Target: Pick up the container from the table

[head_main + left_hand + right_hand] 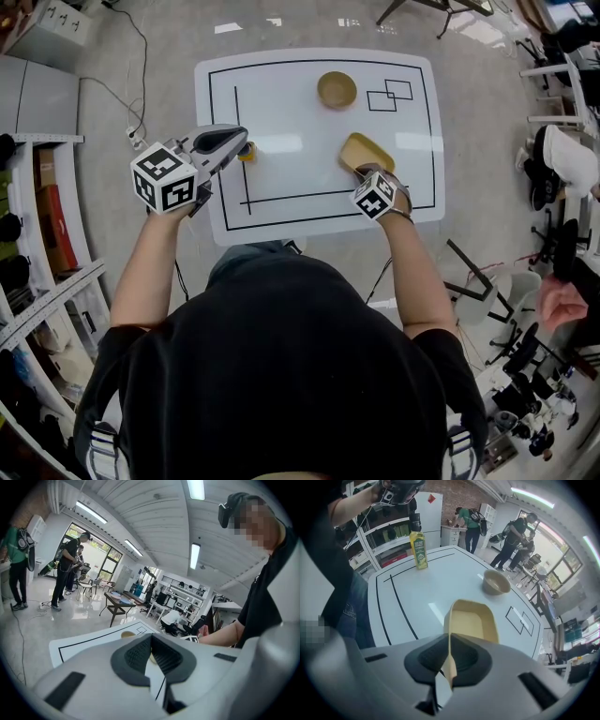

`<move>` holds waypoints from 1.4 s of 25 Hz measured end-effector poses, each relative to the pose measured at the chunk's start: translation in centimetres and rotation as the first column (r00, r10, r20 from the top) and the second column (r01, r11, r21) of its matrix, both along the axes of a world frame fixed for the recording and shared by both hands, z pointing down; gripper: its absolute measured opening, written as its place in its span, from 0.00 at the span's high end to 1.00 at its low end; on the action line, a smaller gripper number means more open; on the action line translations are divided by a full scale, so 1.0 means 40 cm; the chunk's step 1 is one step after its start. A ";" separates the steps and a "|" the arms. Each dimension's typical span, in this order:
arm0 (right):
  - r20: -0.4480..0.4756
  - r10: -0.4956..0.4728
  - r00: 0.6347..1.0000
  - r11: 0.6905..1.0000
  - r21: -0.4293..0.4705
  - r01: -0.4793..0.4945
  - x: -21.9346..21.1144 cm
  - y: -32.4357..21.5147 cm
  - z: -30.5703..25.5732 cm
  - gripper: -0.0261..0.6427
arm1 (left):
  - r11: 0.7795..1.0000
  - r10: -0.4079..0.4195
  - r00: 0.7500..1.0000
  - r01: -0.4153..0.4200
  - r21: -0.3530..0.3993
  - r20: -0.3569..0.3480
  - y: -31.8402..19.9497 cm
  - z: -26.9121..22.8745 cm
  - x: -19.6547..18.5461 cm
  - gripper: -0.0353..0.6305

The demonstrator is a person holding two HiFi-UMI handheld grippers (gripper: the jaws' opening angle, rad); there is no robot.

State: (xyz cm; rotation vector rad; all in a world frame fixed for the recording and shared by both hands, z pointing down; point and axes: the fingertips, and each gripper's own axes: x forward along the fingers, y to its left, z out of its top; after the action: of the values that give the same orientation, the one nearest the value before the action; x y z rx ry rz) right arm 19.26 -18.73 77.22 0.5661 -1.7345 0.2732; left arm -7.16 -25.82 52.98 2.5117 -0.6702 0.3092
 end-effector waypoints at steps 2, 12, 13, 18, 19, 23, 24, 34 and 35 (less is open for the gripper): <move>-0.002 0.003 1.000 1.000 0.004 -0.003 0.005 0.004 -0.002 0.94 | 1.000 0.001 1.000 -0.001 0.004 0.000 0.005 -0.005 0.001 0.94; 0.002 0.014 1.000 1.000 0.023 -0.014 0.031 0.019 -0.038 0.94 | 1.000 0.005 1.000 -0.006 0.029 0.005 0.026 -0.044 0.023 0.94; 0.003 0.016 1.000 1.000 0.026 -0.016 0.034 0.021 -0.044 0.94 | 0.999 0.008 1.000 -0.008 0.032 0.005 0.030 -0.049 0.026 0.94; 0.004 0.042 0.999 0.998 0.041 -0.043 0.059 0.025 -0.071 0.94 | 0.999 0.021 1.000 -0.021 0.046 0.008 0.043 -0.069 0.044 0.94; 0.005 0.047 0.999 0.998 0.042 -0.047 0.063 0.026 -0.074 0.94 | 0.999 0.023 1.000 -0.023 0.049 0.007 0.045 -0.072 0.048 0.94; 0.005 0.057 0.998 0.997 0.045 -0.057 0.074 0.033 -0.085 0.94 | 0.998 0.030 1.000 -0.030 0.058 0.006 0.053 -0.085 0.059 0.94; 0.005 0.057 0.998 0.997 0.046 -0.058 0.075 0.034 -0.088 0.94 | 0.998 0.031 0.999 -0.031 0.061 0.006 0.056 -0.088 0.061 0.94; -0.004 0.044 0.999 0.997 0.068 -0.043 0.086 0.042 -0.130 0.94 | 0.996 0.038 0.999 -0.038 0.083 0.004 0.091 -0.122 0.083 0.94; -0.004 0.043 0.999 0.997 0.070 -0.042 0.086 0.042 -0.135 0.94 | 0.996 0.038 0.999 -0.038 0.085 0.003 0.093 -0.124 0.085 0.94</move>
State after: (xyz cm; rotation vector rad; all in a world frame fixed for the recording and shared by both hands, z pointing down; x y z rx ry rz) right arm 22.71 -17.06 71.83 0.6550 -1.7337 0.2410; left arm -3.75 -22.09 48.00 2.6084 -0.6494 0.3019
